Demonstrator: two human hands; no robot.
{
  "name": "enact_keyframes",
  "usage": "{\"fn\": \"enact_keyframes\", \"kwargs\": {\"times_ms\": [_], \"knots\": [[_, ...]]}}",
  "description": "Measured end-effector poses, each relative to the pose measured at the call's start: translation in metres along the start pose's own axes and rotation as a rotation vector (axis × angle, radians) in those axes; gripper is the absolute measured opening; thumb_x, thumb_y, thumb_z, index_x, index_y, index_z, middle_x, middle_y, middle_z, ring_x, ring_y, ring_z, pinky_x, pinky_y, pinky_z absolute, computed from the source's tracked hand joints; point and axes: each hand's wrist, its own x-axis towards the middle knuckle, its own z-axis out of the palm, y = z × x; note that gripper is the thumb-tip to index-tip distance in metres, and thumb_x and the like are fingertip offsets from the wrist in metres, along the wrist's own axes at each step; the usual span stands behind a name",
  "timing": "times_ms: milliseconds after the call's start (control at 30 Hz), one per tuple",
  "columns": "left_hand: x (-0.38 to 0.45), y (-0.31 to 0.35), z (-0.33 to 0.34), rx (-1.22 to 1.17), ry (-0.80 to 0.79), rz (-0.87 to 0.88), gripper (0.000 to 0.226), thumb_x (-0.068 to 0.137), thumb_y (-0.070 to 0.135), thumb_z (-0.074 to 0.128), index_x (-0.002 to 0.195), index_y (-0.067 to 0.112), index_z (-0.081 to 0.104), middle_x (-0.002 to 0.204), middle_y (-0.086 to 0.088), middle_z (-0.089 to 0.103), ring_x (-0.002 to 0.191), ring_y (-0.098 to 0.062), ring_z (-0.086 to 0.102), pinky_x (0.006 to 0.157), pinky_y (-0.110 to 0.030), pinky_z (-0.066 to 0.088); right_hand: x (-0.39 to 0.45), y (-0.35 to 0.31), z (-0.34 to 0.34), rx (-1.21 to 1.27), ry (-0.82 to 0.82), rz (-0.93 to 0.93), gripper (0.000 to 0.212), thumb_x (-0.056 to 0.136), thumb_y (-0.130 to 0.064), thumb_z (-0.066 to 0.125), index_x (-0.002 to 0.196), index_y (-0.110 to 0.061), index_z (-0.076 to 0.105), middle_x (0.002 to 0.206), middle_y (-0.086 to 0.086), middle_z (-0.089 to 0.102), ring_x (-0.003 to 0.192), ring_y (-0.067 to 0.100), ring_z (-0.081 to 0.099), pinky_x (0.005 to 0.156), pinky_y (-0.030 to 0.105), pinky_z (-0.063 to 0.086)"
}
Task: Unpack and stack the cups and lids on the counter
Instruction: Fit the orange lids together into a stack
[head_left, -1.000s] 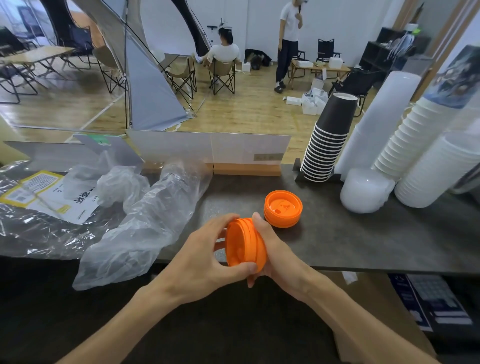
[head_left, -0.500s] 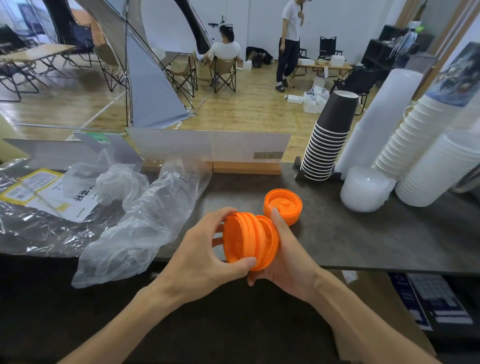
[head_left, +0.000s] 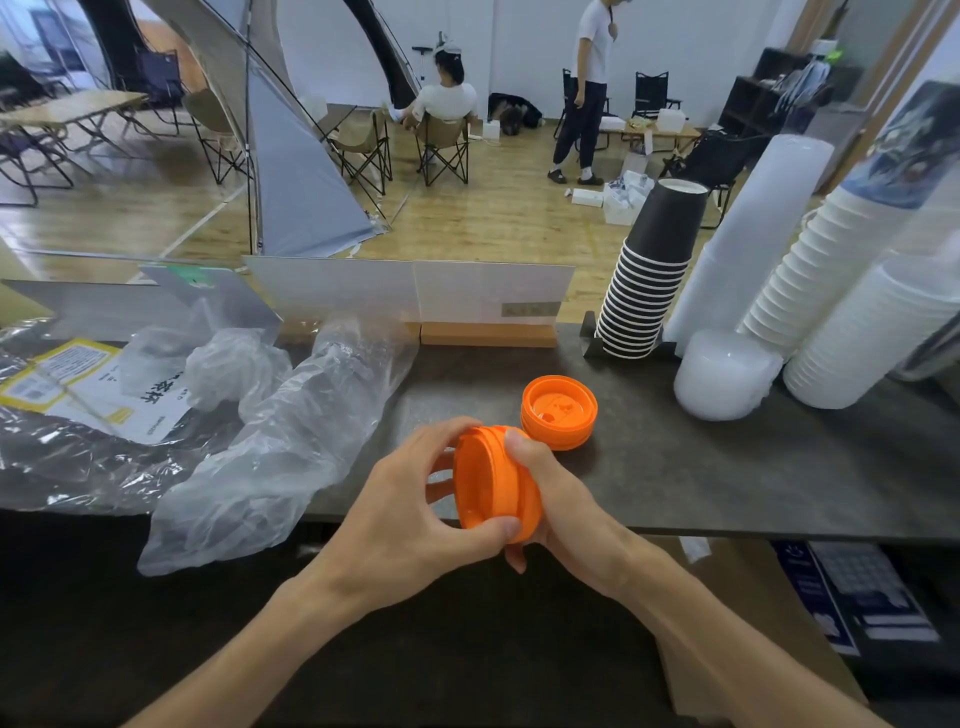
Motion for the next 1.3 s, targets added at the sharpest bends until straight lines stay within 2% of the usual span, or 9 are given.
{"fn": "enact_keyframes", "kwargs": {"times_ms": [167, 267, 533, 667, 767, 833, 967, 1167, 1300], "knots": [[-0.001, 0.002, -0.007, -0.143, 0.027, -0.025, 0.080, 0.067, 0.058, 0.082, 0.136, 0.040, 0.047, 0.129, 0.021, 0.058, 0.123, -0.005, 0.058, 0.094, -0.022, 0.055, -0.003, 0.000, -0.009, 0.287, -0.057, 0.047, 0.058, 0.096, -0.063, 0.026, 0.092, -0.039, 0.079, 0.092, 0.007, 0.073, 0.080, 0.025, 0.060, 0.063, 0.032, 0.040], [-0.001, 0.003, -0.010, -0.141, 0.027, -0.023, 0.081, 0.067, 0.057, 0.082, 0.137, 0.038, 0.047, 0.130, 0.018, 0.059, 0.123, -0.006, 0.059, 0.096, -0.026, 0.056, 0.000, 0.007, -0.012, 0.450, -0.044, 0.094, 0.066, 0.093, -0.069, 0.026, 0.091, -0.033, 0.082, 0.094, 0.009, 0.074, 0.094, 0.031, 0.055, 0.077, 0.037, 0.039], [-0.003, 0.003, -0.009, -0.052, 0.019, -0.029, 0.084, 0.064, 0.068, 0.078, 0.136, 0.049, 0.040, 0.129, 0.035, 0.049, 0.125, 0.004, 0.052, 0.092, -0.011, 0.050, 0.005, 0.017, -0.014, 0.487, 0.065, 0.138, 0.069, 0.095, -0.070, 0.026, 0.095, -0.030, 0.081, 0.103, 0.010, 0.075, 0.104, 0.032, 0.055, 0.084, 0.039, 0.040], [-0.005, 0.000, -0.010, -0.056, 0.052, -0.050, 0.086, 0.063, 0.068, 0.077, 0.138, 0.046, 0.042, 0.130, 0.030, 0.052, 0.122, 0.004, 0.054, 0.095, -0.017, 0.052, 0.010, 0.020, -0.017, 0.481, 0.137, 0.063, 0.062, 0.092, -0.071, 0.042, 0.116, -0.024, 0.075, 0.129, 0.021, 0.065, 0.117, 0.040, 0.056, 0.095, 0.049, 0.043], [-0.007, 0.000, -0.011, -0.006, 0.060, -0.039, 0.085, 0.064, 0.070, 0.076, 0.138, 0.050, 0.038, 0.131, 0.034, 0.047, 0.123, 0.007, 0.051, 0.093, -0.012, 0.050, 0.011, 0.020, -0.019, 0.483, 0.124, 0.040, 0.064, 0.093, -0.069, 0.043, 0.125, -0.020, 0.070, 0.146, 0.025, 0.051, 0.141, 0.051, 0.037, 0.117, 0.066, 0.019], [-0.007, 0.005, -0.011, 0.061, 0.039, 0.007, 0.087, 0.066, 0.067, 0.078, 0.140, 0.050, 0.035, 0.132, 0.035, 0.043, 0.125, 0.006, 0.048, 0.093, -0.009, 0.048, 0.010, 0.021, -0.022, 0.473, 0.102, 0.055, 0.062, 0.095, -0.068, 0.039, 0.114, -0.022, 0.076, 0.139, 0.022, 0.059, 0.138, 0.049, 0.044, 0.117, 0.064, 0.020], [-0.005, 0.013, -0.008, 0.224, -0.028, 0.130, 0.093, 0.072, 0.055, 0.082, 0.148, 0.040, 0.030, 0.140, 0.026, 0.035, 0.131, -0.003, 0.042, 0.097, -0.013, 0.044, 0.010, 0.019, -0.019, 0.456, 0.049, 0.113, 0.065, 0.099, -0.064, 0.030, 0.108, -0.024, 0.079, 0.126, 0.015, 0.070, 0.120, 0.034, 0.063, 0.104, 0.051, 0.046], [-0.002, 0.013, -0.006, 0.254, -0.088, 0.196, 0.094, 0.075, 0.052, 0.081, 0.150, 0.039, 0.026, 0.144, 0.024, 0.030, 0.134, -0.006, 0.038, 0.099, -0.018, 0.045, 0.009, 0.020, -0.019, 0.544, 0.025, 0.127, 0.065, 0.097, -0.064, 0.038, 0.124, -0.017, 0.072, 0.137, 0.020, 0.062, 0.126, 0.036, 0.058, 0.104, 0.051, 0.046], [-0.002, 0.011, -0.014, 0.106, -0.031, 0.159, 0.092, 0.074, 0.044, 0.085, 0.149, 0.036, 0.032, 0.142, 0.020, 0.039, 0.134, -0.012, 0.044, 0.105, -0.028, 0.047, 0.005, 0.021, -0.025, 0.627, 0.022, 0.186, 0.064, 0.092, -0.068, 0.044, 0.120, -0.017, 0.072, 0.141, 0.022, 0.051, 0.130, 0.041, 0.043, 0.109, 0.053, 0.029]]}}
